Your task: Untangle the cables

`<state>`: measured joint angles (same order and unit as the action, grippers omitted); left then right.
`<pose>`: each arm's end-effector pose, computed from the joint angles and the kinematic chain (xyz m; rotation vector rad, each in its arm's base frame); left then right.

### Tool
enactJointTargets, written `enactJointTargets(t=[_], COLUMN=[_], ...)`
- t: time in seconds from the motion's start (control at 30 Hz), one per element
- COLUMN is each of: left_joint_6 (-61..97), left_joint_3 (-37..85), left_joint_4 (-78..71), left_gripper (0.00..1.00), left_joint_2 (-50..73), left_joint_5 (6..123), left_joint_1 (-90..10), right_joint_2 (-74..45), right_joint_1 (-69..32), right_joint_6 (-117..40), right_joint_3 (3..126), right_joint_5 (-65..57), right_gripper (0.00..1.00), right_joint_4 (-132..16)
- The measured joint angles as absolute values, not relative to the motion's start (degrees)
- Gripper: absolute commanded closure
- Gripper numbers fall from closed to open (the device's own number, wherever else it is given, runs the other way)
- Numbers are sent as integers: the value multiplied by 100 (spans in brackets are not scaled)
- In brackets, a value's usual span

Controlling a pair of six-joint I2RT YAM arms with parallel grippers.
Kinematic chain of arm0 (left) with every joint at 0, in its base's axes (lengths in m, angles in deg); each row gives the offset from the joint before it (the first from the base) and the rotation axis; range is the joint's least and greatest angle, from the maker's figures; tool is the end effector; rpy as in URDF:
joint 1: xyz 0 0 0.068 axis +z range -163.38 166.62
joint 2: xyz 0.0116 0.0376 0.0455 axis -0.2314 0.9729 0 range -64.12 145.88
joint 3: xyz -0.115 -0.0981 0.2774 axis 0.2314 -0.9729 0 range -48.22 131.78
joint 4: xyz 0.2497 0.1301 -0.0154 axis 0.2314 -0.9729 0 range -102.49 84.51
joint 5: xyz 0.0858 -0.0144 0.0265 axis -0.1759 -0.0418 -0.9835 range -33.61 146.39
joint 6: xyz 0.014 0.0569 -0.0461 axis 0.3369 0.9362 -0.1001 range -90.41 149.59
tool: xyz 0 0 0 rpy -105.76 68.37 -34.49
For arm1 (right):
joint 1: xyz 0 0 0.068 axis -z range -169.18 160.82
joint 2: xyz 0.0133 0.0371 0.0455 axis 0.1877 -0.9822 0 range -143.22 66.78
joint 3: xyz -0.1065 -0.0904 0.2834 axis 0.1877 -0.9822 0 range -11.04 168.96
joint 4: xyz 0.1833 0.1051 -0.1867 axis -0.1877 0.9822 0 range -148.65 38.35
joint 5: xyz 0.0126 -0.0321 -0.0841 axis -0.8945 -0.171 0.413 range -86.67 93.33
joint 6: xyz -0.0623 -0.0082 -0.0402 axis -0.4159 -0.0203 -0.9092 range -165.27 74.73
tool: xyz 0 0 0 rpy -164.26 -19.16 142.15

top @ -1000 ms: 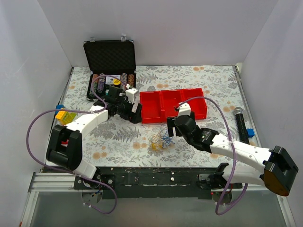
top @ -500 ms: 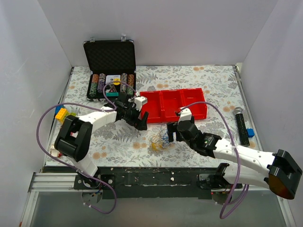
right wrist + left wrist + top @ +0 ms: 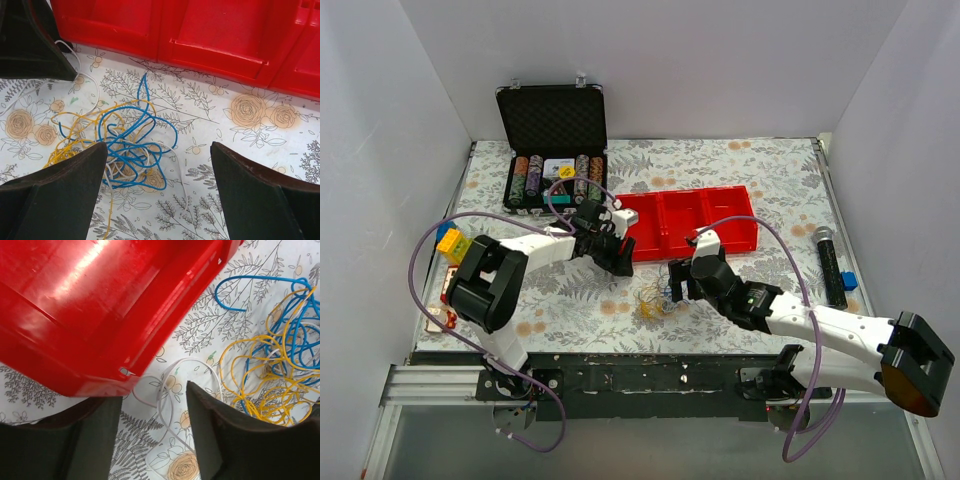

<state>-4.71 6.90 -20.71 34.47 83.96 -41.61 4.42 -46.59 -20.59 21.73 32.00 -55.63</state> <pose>0.3107 -0.1998 0.1677 0.0433 2.7629 -0.9788 0.1584 0.1921 0.2376 -0.3040 2.0590 0.3436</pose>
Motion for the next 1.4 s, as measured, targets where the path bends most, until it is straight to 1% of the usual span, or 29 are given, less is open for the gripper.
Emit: enactJointTargets(t=[0.2, 0.43, 0.7, 0.93, 1.07, 1.27, 1.4], left_joint_6=[-561, -500, -471, -533, -579, -644, -697], left_joint_3=[696, 694, 735, 1037, 1680, 3221, 4200], left_joint_4=[-2049, -2384, -2958, -3347, -3758, -4215, -4644], left_gripper=[100, 100, 100, 100, 100, 100, 100], left_joint_2=[3600, 3442, 2334, 2043, 2043, 2041, 2050], left_joint_5=[8493, 8466, 8353, 8263, 8274, 8401, 8431], left_joint_1=[-4182, -4222, -4228, -4222, -4209, -4202, -4200], right_joint_2=[324, 133, -752, -638, -524, -391, -546], right_joint_1=[-4659, -4665, -4670, -4667, -4667, -4667, -4667], right_joint_6=[-2063, -2164, -2317, -2577, -2701, -2909, -2959], right_joint_3=[2162, 2027, 2123, 2293, 2326, 2346, 2483], right_joint_5=[3163, 3055, 2994, 3049, 3018, 2800, 2581], right_gripper=[8, 7, 7, 5, 4, 3, 3], right_joint_4=[-5729, -6102, -6317, -6354, -6371, -6708, -6964])
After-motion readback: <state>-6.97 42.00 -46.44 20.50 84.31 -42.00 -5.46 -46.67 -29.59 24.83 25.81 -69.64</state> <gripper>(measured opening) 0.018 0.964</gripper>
